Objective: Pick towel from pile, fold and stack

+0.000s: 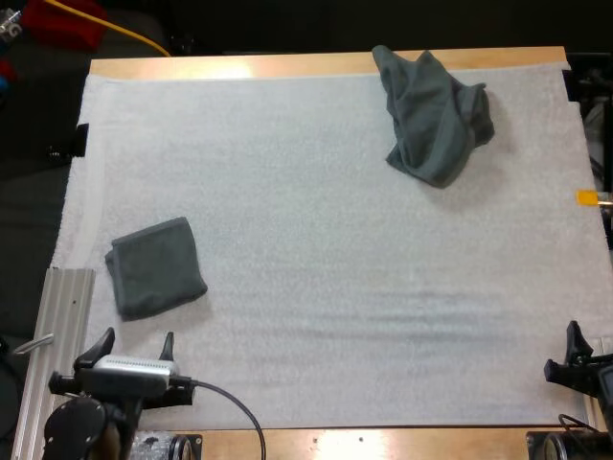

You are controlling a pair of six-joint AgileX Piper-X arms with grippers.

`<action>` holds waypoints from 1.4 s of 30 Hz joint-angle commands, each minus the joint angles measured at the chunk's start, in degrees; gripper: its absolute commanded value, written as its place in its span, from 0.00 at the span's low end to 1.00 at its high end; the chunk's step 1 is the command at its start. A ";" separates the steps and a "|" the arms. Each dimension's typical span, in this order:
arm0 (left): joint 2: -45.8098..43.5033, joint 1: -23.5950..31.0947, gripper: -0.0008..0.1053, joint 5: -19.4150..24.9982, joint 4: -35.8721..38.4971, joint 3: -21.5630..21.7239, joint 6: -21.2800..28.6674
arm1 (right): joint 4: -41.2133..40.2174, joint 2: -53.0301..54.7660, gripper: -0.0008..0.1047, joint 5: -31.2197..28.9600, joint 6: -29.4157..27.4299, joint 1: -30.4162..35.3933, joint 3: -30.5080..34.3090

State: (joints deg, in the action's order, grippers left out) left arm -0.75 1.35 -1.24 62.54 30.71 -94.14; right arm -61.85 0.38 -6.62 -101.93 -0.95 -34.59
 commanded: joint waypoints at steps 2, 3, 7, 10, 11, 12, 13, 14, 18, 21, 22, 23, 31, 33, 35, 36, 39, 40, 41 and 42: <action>-7.85 -0.01 0.64 0.64 -2.17 -0.16 -0.37 | 0.39 2.67 0.62 0.43 -0.76 0.17 1.09; -7.86 -0.01 0.64 0.54 -2.30 -0.23 -0.37 | 0.39 2.67 0.62 0.43 -0.76 0.17 1.73; -7.86 -0.01 0.64 0.37 -2.30 -0.21 -0.49 | 1.40 2.59 0.62 0.30 -0.76 0.17 3.69; -7.86 -0.01 0.64 0.37 -2.30 -0.21 -0.49 | 2.27 2.52 0.62 0.29 0.72 0.17 4.08; -7.86 -0.01 0.64 0.24 -2.30 -0.21 -0.49 | 2.27 2.54 0.62 0.29 1.07 0.17 4.08; -7.86 -0.01 0.64 0.23 -2.30 -0.21 -0.49 | 2.27 2.55 0.62 -0.05 1.36 0.17 4.08; -7.86 -0.01 0.64 0.24 -2.30 -0.21 -0.49 | 2.27 2.55 0.62 -0.25 1.51 0.17 4.08; -7.86 -0.01 0.64 0.24 -2.30 -0.21 -0.49 | 2.27 2.55 0.62 -0.44 1.52 0.17 4.08; -7.86 -0.01 0.64 0.24 -2.30 -0.21 -0.49 | 2.27 2.55 0.62 -0.45 1.52 0.17 4.08; -7.86 -0.01 0.64 0.24 -2.30 -0.21 -0.49 | 2.27 2.55 0.62 -0.45 1.52 0.17 4.08; -7.86 -0.01 0.64 0.24 -2.30 -0.21 -0.49 | 2.27 2.55 0.62 -0.45 1.52 0.17 4.08; -7.86 -0.01 0.64 0.24 -2.30 -0.21 -0.49 | 2.27 2.55 0.62 -0.45 1.52 0.17 4.08; -7.86 -0.01 0.64 0.24 -2.30 -0.21 -0.49 | 2.27 2.55 0.62 -0.45 1.52 0.17 4.08; -7.86 -0.01 0.64 0.24 -2.30 -0.21 -0.49 | 2.27 2.55 0.62 -0.45 1.52 0.17 4.08; -7.86 -0.01 0.64 0.24 -2.30 -0.21 -0.49 | 2.27 2.55 0.62 -0.45 1.52 0.17 4.08; -7.86 -0.01 0.64 0.24 -2.30 -0.21 -0.49 | 2.27 2.55 0.62 -0.45 1.52 0.17 4.08; -7.86 -0.01 0.64 0.24 -2.30 -0.21 -0.49 | 2.27 2.55 0.62 -0.45 1.52 0.17 4.08; -7.86 -0.01 0.64 0.24 -2.30 -0.21 -0.49 | 2.27 2.55 0.62 -0.45 1.52 0.17 4.08; -7.86 -0.01 0.64 0.24 -2.30 -0.21 -0.49 | 2.27 2.55 0.62 -0.45 1.52 0.17 4.08; -7.86 -0.01 0.64 0.24 -2.30 -0.21 -0.49 | 2.27 2.55 0.62 -0.45 1.52 0.17 4.08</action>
